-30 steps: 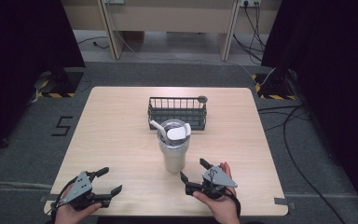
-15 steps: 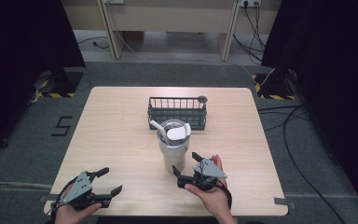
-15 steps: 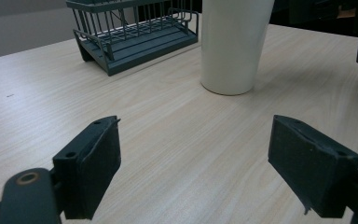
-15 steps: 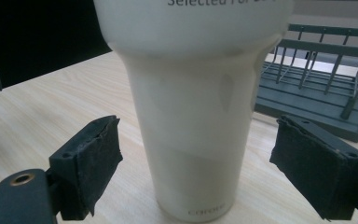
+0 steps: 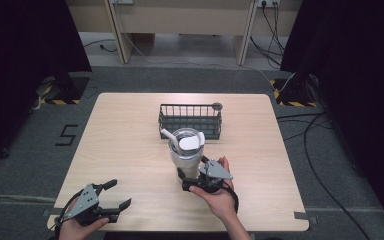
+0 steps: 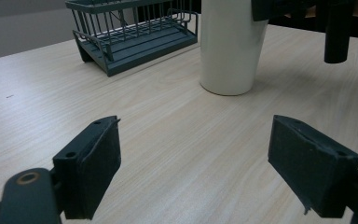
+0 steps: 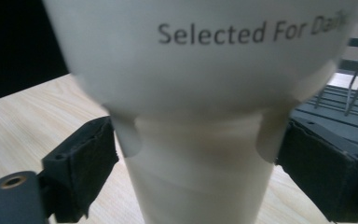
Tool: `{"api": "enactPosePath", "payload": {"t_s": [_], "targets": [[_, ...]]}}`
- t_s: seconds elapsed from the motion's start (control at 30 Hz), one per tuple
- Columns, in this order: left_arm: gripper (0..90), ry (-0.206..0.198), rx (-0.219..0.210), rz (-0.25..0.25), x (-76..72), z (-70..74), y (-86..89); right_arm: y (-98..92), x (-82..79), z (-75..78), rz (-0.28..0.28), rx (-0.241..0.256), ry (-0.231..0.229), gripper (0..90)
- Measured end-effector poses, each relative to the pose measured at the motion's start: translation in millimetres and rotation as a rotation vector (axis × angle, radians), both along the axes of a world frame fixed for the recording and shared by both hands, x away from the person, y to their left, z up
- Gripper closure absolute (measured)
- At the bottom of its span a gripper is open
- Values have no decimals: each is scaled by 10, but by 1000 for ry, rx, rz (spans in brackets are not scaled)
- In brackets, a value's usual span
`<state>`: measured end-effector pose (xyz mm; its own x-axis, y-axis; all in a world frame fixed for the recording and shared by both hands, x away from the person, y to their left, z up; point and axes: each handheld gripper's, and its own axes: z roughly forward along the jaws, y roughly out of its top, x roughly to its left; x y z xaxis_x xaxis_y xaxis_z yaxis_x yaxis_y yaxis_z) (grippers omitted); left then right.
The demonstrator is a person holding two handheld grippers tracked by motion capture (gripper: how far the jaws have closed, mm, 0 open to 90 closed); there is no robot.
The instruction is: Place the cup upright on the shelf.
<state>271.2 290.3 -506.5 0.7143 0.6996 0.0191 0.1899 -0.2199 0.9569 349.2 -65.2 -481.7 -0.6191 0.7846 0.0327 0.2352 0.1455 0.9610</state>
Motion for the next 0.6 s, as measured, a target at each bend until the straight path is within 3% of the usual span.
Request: {"api": "enactPosePath", "payload": {"t_s": [0.3,0.6], "targets": [[163,0,1,-4,0,0,-5,70,124,-44,12,17,1,78],[164,3,1,-12,0,-1,-11,114,221,-103,39,-2,-26,95]]}}
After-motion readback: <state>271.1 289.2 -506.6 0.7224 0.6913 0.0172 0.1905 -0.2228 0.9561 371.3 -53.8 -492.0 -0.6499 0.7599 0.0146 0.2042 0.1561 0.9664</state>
